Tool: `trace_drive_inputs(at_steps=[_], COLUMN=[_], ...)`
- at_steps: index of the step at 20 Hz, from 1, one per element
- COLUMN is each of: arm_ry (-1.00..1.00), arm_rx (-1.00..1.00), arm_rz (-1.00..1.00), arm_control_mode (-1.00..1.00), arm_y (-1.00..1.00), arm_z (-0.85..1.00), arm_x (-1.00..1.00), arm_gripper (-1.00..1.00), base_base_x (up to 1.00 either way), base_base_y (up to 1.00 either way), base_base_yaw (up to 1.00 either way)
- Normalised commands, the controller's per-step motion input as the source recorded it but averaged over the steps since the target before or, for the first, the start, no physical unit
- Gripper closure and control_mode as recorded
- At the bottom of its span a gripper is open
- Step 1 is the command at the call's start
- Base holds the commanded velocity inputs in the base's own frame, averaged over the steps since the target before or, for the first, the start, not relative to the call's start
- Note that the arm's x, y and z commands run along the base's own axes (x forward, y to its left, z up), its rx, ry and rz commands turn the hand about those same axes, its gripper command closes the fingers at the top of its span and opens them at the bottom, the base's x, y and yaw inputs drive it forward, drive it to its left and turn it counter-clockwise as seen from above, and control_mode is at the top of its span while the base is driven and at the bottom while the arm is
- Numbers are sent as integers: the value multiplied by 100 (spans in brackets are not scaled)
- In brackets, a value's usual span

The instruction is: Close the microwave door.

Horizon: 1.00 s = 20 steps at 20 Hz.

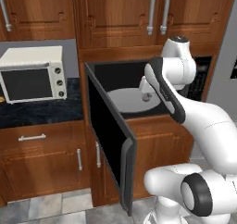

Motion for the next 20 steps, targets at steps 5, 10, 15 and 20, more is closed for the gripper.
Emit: trace_drive_inputs(at_steps=[5, 10, 15, 20], arm_ry=[0, 0, 0, -4], arm_rx=[0, 0, 0, 0], arm_rz=[0, 0, 0, 0], arm_control_mode=[100, 100, 100, -100], arm_y=[0, 0, 0, 3], arm_z=[0, 0, 0, 0], arm_x=[0, 0, 0, -6], arm_gripper=[-100, -100, -100, -100], base_base_x=[-61, -58, -24, 0], base_base_y=[-1, 0, 0, 0], base_base_yaw=[0, 0, 0, 0])
